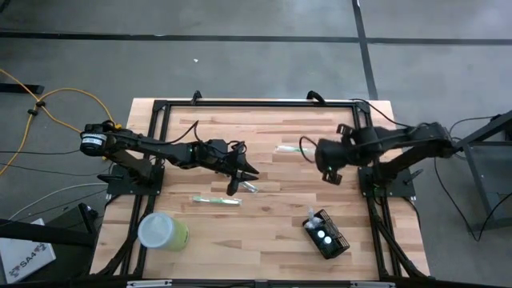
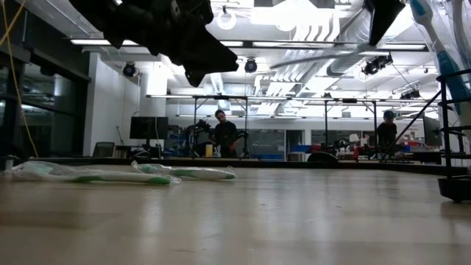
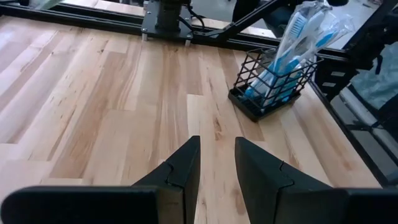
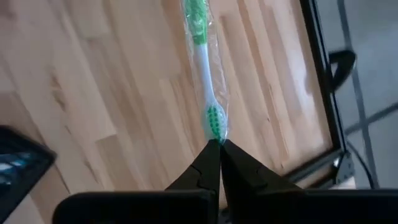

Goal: Pick & Place toothbrushing station
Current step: Put the top green toothbrush into the bottom section of the black wire organizer

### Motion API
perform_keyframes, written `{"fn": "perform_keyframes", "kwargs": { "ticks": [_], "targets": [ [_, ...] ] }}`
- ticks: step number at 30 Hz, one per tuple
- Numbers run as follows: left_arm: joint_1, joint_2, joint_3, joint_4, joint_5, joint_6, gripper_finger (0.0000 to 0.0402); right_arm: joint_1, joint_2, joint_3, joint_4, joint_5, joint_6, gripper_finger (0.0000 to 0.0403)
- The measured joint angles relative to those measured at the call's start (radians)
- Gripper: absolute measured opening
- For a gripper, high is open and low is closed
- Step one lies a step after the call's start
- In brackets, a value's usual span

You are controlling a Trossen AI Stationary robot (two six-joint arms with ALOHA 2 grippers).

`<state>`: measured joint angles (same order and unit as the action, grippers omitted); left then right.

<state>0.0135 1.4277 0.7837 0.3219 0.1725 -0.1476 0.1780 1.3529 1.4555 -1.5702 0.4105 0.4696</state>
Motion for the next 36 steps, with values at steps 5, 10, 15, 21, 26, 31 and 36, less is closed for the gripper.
{"fn": "perform_keyframes", "kwargs": {
  "ticks": [5, 10, 15, 21, 26, 31, 36],
  "targets": [
    [0.000, 0.000, 0.000, 0.010, -0.001, -0.024, 0.0097, 0.105, 0.000, 0.008, 0.004, 0.017, 0.028, 0.0003],
    [0.000, 0.000, 0.000, 0.018, 0.000, -0.048, 0.0097, 0.184, 0.000, 0.008, 0.053, 0.039, 0.072, 0.0003],
    [0.000, 0.000, 0.000, 0.018, 0.000, -0.048, 0.0097, 0.239, 0.000, 0.008, 0.109, 0.074, 0.118, 0.0003],
    [0.001, 0.000, 0.000, 0.018, 0.000, -0.061, 0.0097, 0.301, 0.000, 0.008, 0.181, 0.162, 0.072, 0.0003],
    [0.001, 0.000, 0.000, 0.018, 0.000, -0.063, 0.0097, 0.340, 0.000, 0.008, 0.187, 0.289, -0.061, 0.0003],
    [0.001, 0.000, 0.000, 0.018, 0.000, -0.063, 0.0097, 0.357, 0.002, 0.008, 0.202, 0.410, -0.240, 0.0003],
    [0.001, 0.000, 0.000, 0.023, 0.000, -0.074, 0.0097, 0.361, 0.035, 0.008, 0.203, 0.504, -0.486, 0.0003]
  ]
}}
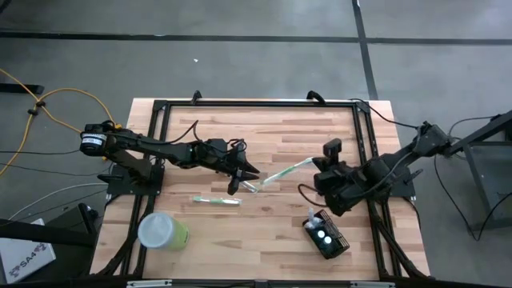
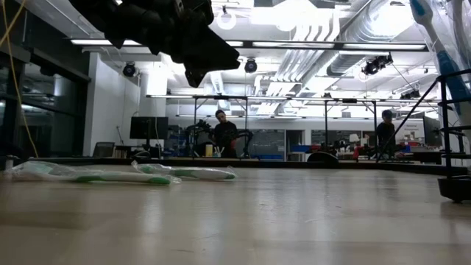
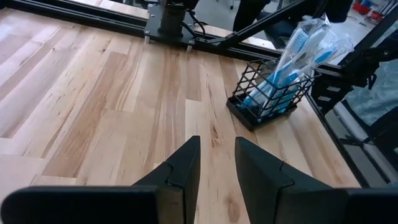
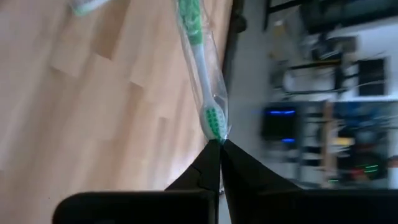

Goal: Pick & Place toothbrushing station
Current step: Put the top green toothbrush into the bottom section of the black wire organizer

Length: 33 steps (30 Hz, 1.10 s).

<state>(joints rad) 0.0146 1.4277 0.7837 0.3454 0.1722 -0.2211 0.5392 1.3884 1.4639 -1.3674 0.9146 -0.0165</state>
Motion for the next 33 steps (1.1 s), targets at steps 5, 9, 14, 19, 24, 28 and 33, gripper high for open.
{"fn": "perform_keyframes", "kwargs": {
  "ticks": [5, 9, 14, 19, 24, 28, 33],
  "targets": [
    [0.000, 0.000, 0.000, 0.012, 0.017, -0.022, 0.0097, 0.004, 0.061, 0.000, -0.001, 0.139, -0.155, 0.0003],
    [0.000, 0.000, 0.000, 0.018, 0.054, -0.027, 0.0097, 0.033, 0.102, 0.000, 0.003, 0.233, -0.222, 0.0003],
    [0.000, 0.000, 0.000, 0.032, 0.074, -0.039, 0.0097, 0.088, 0.108, 0.000, 0.022, 0.263, -0.220, 0.0003],
    [0.002, 0.000, 0.000, 0.074, 0.190, -0.043, 0.0097, 0.145, 0.108, 0.000, 0.031, 0.294, -0.219, 0.0003],
    [0.008, 0.000, 0.000, 0.166, 0.373, -0.089, 0.0097, 0.187, 0.108, 0.000, 0.059, 0.289, -0.217, 0.0003],
    [0.018, 0.000, 0.000, 0.255, 0.521, -0.163, 0.0097, 0.200, 0.108, 0.000, 0.084, 0.279, -0.224, 0.0003],
    [0.033, 0.000, 0.000, 0.331, 0.614, -0.294, 0.0097, 0.201, 0.108, 0.000, 0.156, 0.220, -0.302, 0.0003]
  ]
}}
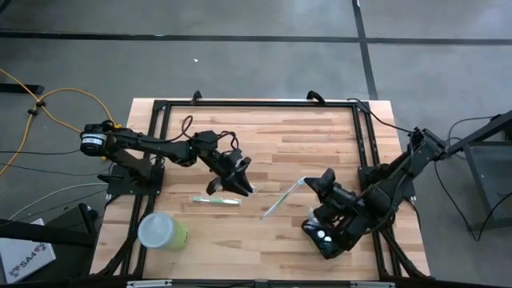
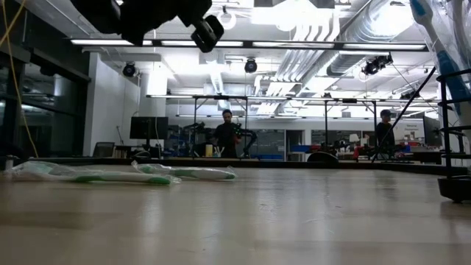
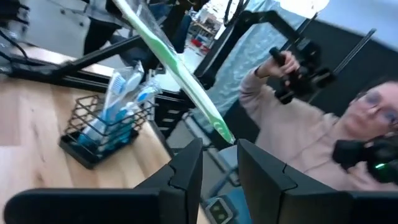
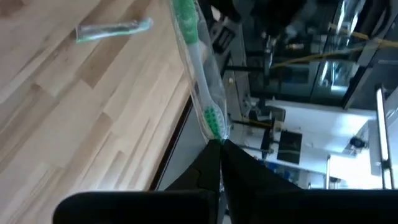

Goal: Pick & Place toothbrushing station
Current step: Put the top green toothbrush into the bottom section of the black wire organizer

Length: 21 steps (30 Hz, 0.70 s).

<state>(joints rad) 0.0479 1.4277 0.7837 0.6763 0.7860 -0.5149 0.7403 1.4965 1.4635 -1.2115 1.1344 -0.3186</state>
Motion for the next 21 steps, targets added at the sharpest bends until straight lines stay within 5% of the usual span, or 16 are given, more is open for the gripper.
{"fn": "perform_keyframes", "kwargs": {
  "ticks": [8, 21],
  "targets": [
    [0.033, 0.002, 0.000, 0.036, 0.080, -0.146, 0.0097, -0.017, 0.000, 0.000, 0.188, -0.040, -0.226, 0.0003],
    [0.015, 0.035, 0.002, 0.054, 0.077, -0.152, 0.0097, -0.150, 0.000, 0.000, 0.394, -0.204, -0.437, 0.0003]
  ]
}}
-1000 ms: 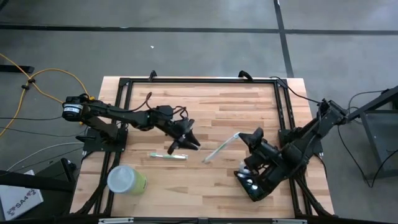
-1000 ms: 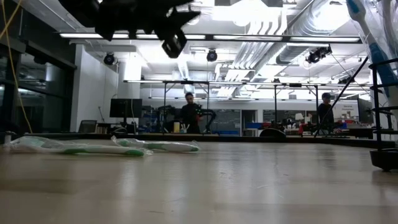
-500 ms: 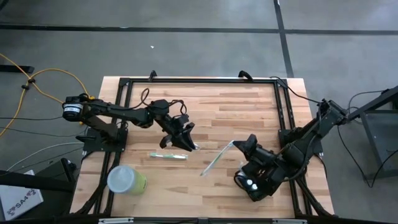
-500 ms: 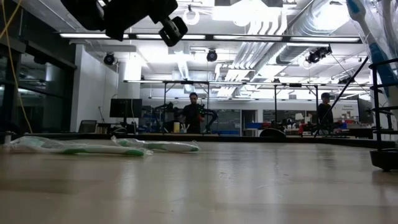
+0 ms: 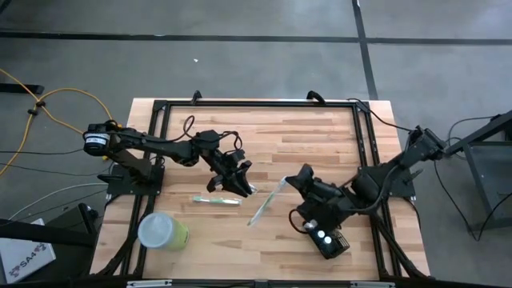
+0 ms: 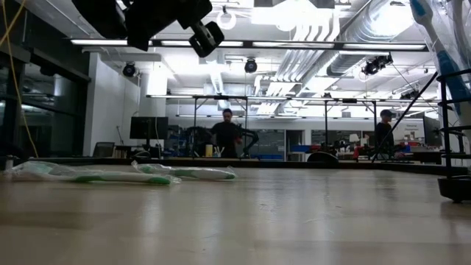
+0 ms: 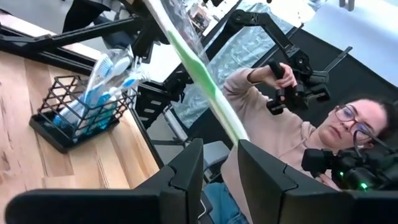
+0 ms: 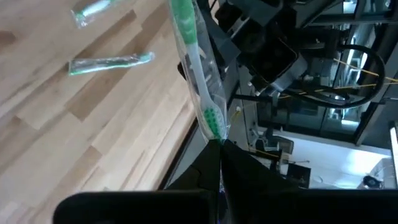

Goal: Pick & Place toothbrushing station
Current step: Put the top green toothbrush into the bottom section of the black wire organizer

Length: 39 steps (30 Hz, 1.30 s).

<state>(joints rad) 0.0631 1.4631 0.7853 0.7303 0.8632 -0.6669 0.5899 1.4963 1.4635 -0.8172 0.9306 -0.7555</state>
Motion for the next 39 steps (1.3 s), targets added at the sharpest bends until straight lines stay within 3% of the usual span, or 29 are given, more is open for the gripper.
{"fn": "perform_keyframes", "kwargs": {
  "ticks": [18, 39],
  "targets": [
    [-0.007, 0.000, 0.000, 0.004, 0.002, -0.001, 0.0097, -0.134, 0.000, 0.000, 0.130, -0.181, -0.191, 0.0003],
    [-0.007, 0.000, -0.001, 0.004, 0.014, -0.007, 0.0097, -0.255, 0.015, 0.000, 0.213, -0.210, -0.307, 0.0003]
  ]
}}
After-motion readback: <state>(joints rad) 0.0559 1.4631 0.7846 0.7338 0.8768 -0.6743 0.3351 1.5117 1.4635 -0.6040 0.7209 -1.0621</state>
